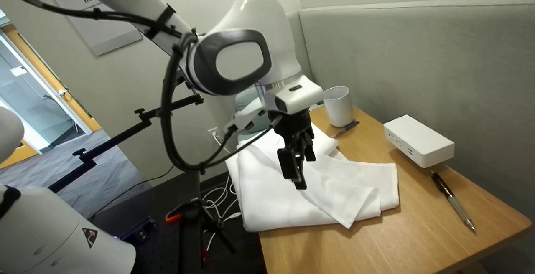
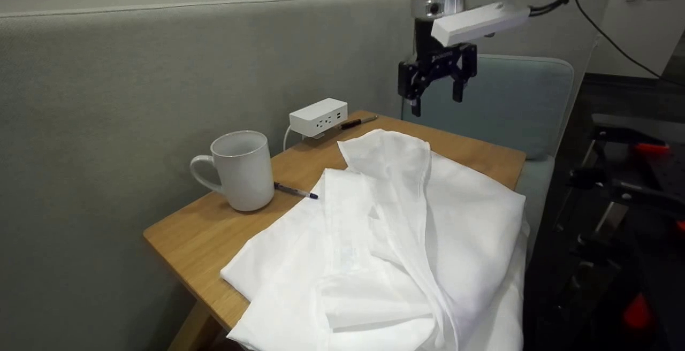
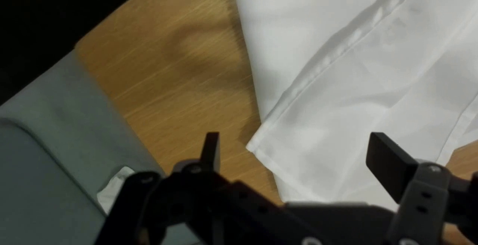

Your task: Fold the cloth

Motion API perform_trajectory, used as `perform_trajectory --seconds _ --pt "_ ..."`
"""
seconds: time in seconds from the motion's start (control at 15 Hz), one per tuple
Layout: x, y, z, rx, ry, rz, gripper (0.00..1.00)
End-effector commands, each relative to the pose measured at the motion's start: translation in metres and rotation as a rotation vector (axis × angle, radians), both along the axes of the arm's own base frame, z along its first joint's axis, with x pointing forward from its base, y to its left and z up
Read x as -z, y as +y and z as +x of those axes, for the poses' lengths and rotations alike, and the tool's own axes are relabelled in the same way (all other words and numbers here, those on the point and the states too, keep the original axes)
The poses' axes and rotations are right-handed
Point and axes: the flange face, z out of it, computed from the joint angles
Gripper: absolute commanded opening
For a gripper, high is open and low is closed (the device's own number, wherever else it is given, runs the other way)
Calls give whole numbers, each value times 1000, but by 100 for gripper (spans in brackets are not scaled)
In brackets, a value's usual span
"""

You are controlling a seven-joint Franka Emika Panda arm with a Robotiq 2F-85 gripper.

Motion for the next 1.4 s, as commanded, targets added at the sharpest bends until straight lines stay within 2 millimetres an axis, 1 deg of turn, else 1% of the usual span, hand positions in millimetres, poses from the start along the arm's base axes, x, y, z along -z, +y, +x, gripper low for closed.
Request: perform_trajectory --seconds 0.0,0.2,0.4,0.47,0.53,0.73,0.8,0.87,1.07,1.2,1.33 --pt "55 -2 7 35 -18 51 100" --pt "94 6 11 50 -8 106 100" --pt "118 16 19 58 -5 121 100" --pt "122 18 22 63 -7 122 90" --pt "125 21 25 62 -9 122 74" --pt "127 28 33 70 -17 124 51" --pt "124 29 35 70 -23 124 42" --pt "120 30 36 70 -31 123 36" --pt "113 31 39 67 -47 123 12" --pt "109 33 39 65 -53 126 1" --pt "102 35 35 61 -51 128 0"
